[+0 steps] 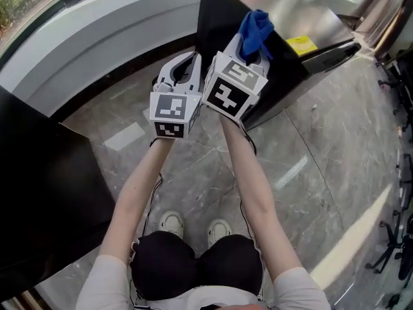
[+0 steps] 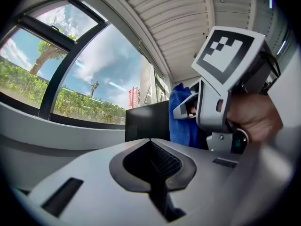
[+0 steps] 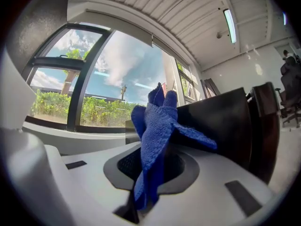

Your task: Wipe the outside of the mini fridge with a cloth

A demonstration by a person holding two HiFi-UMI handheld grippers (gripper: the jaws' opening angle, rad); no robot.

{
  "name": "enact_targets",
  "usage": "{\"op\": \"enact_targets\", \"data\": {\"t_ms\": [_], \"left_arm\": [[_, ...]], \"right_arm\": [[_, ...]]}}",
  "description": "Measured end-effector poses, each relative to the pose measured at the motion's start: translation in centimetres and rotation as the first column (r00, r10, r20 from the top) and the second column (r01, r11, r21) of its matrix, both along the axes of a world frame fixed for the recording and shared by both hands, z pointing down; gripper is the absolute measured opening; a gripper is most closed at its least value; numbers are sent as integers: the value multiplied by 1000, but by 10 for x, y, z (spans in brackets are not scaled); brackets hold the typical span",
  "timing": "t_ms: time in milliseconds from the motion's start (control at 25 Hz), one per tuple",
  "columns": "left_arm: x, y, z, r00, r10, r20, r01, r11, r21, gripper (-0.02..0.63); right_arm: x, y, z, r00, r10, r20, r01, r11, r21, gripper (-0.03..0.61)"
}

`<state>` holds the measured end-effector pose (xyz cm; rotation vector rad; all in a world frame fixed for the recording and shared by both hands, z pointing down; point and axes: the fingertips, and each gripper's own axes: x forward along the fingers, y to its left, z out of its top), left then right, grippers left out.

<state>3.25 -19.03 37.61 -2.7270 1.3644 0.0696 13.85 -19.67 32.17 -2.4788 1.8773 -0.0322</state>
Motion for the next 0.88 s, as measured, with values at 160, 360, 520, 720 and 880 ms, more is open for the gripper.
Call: {"op": "enact_targets", "data": {"t_ms": [160, 360, 520, 720, 880], "left_arm": [[13, 13, 3, 999, 46, -18, -46, 999, 2, 5], [10, 20, 2, 996, 55, -63, -55, 998, 4, 5], [12, 22, 0, 995, 52, -82, -52, 999, 1, 5], [28, 31, 5, 992, 72, -106, -73, 997, -11, 5], [43, 42, 7, 991, 99, -90, -100, 995, -6, 5]], "right_arm": [[9, 16, -6, 1000, 29, 9, -29, 999, 31, 83], [23, 37, -6, 997, 75, 29, -76, 997, 32, 83], [31, 53, -10, 996, 91, 27, -92, 995, 40, 83], [42, 76, -8, 994, 111, 1, -111, 994, 25, 83], [51, 93, -8, 992, 121, -34, -121, 993, 20, 83]]}}
